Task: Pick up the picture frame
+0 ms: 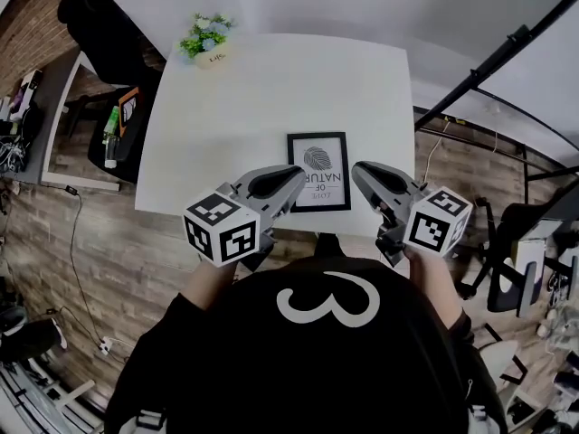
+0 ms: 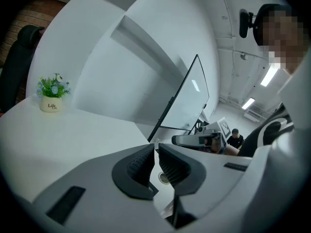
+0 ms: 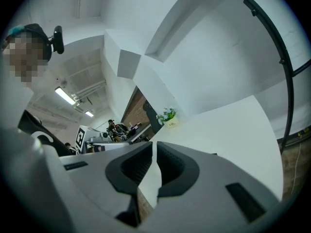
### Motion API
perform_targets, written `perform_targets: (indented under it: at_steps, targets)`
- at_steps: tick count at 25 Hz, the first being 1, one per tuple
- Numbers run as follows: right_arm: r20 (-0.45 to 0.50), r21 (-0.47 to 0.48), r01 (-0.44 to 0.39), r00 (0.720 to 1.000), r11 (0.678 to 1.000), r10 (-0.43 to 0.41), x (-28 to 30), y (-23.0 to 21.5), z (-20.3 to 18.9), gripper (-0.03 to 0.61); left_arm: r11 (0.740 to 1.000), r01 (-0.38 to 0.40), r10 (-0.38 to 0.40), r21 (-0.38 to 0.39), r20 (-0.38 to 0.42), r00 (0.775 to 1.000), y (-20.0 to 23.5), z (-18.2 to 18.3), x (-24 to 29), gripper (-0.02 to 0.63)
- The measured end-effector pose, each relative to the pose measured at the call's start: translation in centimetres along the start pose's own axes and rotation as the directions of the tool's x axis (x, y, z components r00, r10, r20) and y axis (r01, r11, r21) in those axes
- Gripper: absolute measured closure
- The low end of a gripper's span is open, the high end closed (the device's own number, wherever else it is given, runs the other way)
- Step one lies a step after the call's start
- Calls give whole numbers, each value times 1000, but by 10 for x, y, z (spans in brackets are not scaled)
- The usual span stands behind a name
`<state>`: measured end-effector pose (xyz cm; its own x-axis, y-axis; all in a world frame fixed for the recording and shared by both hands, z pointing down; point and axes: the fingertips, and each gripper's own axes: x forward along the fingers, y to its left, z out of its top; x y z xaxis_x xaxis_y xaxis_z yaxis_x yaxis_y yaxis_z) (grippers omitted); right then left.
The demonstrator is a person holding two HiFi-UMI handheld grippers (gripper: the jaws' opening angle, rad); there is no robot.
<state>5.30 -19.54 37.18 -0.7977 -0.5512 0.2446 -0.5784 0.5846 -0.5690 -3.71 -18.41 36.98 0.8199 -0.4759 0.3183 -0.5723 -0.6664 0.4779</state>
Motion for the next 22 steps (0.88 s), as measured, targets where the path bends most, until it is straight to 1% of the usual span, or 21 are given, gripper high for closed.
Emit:
perform_targets:
  at_steps: [7, 12, 18, 22]
  targets:
    - [-38, 33, 40, 999, 999, -39, 13, -36, -6, 552, 998, -34, 32, -45, -40, 999, 29, -10, 13, 591]
    - [-69, 44, 67, 996, 997, -64, 20, -55, -16, 551, 995, -64, 57, -74, -92, 994, 49, -26, 23, 513]
    - [-124, 52, 93, 989, 994, -86, 32, -74, -38, 551, 984, -134, 115, -119, -152, 982, 75, -49, 29, 473]
    - [-191, 5, 128, 974, 992, -124, 39, -89, -55, 544, 979, -153, 124, -134, -205, 971, 87, -64, 35, 461]
